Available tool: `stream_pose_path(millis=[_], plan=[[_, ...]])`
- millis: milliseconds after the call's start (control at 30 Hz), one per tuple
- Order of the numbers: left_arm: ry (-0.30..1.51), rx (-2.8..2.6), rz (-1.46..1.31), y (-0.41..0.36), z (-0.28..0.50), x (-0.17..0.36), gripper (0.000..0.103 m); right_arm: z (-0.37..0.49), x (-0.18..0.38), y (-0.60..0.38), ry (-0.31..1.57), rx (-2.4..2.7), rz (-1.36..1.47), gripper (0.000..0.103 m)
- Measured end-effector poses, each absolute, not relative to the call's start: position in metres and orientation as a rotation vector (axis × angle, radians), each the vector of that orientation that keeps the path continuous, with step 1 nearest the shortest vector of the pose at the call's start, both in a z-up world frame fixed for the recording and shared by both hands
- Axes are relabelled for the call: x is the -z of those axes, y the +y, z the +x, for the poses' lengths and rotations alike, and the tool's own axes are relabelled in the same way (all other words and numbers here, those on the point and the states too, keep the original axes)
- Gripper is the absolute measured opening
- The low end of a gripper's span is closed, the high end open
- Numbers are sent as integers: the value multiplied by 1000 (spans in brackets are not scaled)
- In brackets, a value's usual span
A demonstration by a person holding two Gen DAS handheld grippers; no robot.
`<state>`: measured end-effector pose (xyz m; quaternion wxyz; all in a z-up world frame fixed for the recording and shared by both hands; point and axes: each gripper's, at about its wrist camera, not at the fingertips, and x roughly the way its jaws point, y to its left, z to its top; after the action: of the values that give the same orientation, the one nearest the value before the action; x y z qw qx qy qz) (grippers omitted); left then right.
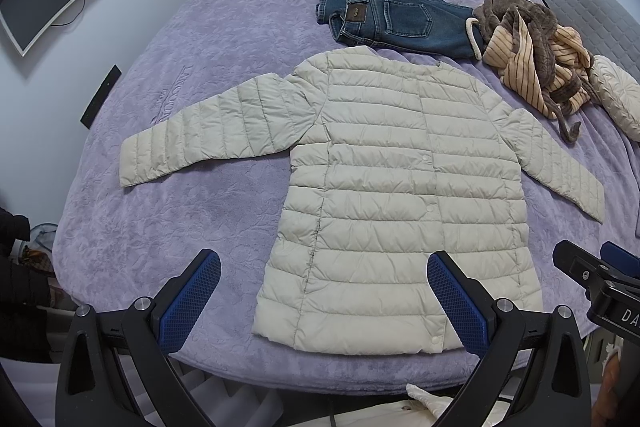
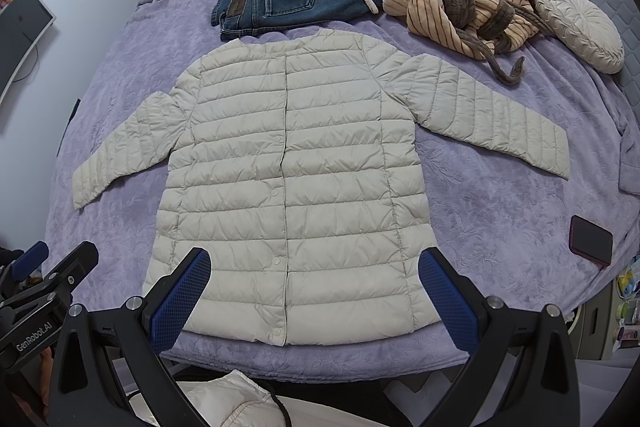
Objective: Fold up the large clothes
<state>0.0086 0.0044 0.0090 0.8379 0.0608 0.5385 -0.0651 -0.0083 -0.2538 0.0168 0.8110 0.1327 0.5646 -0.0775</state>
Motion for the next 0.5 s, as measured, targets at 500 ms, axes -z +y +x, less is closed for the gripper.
stream_pose_path(millis=[500], plan=[[1143, 138, 125, 5, 9, -8, 103, -7, -15, -255, 1214, 171, 285, 103]])
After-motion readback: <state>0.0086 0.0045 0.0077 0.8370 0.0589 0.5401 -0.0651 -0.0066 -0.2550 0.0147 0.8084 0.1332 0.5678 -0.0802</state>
